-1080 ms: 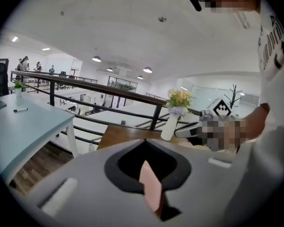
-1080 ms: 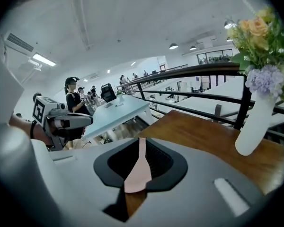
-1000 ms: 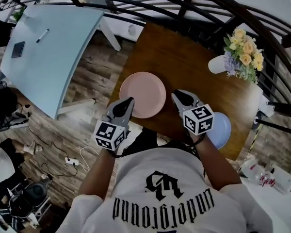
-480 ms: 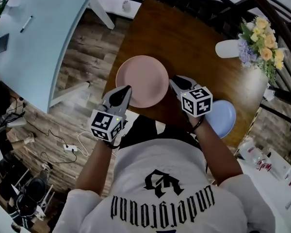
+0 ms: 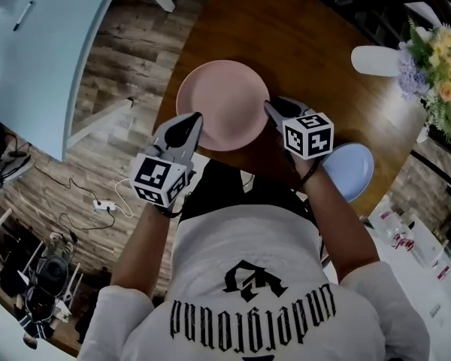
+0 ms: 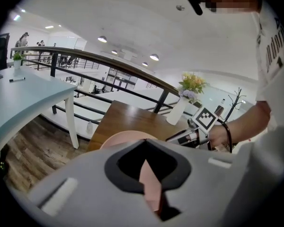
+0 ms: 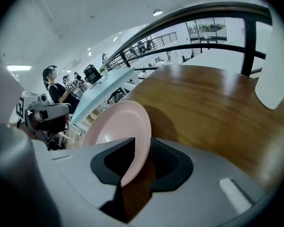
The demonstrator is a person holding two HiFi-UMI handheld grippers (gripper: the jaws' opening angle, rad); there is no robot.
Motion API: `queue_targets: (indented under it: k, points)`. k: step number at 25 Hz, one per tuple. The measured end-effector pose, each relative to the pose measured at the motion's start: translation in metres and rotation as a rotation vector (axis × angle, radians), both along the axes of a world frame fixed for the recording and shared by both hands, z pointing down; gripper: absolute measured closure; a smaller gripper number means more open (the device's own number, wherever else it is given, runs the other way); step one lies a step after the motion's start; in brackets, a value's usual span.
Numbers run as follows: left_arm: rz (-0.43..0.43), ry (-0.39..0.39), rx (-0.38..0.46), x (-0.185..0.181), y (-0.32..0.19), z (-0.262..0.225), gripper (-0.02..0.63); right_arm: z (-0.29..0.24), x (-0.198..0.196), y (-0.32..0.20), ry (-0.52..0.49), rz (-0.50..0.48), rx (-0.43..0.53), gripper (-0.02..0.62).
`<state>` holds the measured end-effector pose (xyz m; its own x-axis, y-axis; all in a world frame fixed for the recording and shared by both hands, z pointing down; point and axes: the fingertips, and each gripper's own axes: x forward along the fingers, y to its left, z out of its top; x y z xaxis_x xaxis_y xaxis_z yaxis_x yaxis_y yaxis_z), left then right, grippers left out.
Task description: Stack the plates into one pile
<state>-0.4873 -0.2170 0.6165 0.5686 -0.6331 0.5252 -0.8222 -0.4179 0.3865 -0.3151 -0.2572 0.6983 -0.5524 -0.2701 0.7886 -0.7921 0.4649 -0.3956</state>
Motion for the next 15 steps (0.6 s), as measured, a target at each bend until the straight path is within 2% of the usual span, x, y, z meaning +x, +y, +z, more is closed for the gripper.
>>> queue_targets:
  k: [12,14,15]
  points:
    - [0.017,0.010,-0.022,0.004,-0.003,0.013,0.560,0.033,-0.006,-0.005,0.020,0.018,-0.055,0.515]
    - [0.018,0.010,-0.022,0.004,-0.004,0.013,0.560,0.036,-0.006,-0.005,0.026,0.031,-0.061,0.525]
    - [0.019,0.011,-0.022,0.004,-0.004,0.012,0.560,0.037,-0.005,-0.005,0.030,0.036,-0.061,0.549]
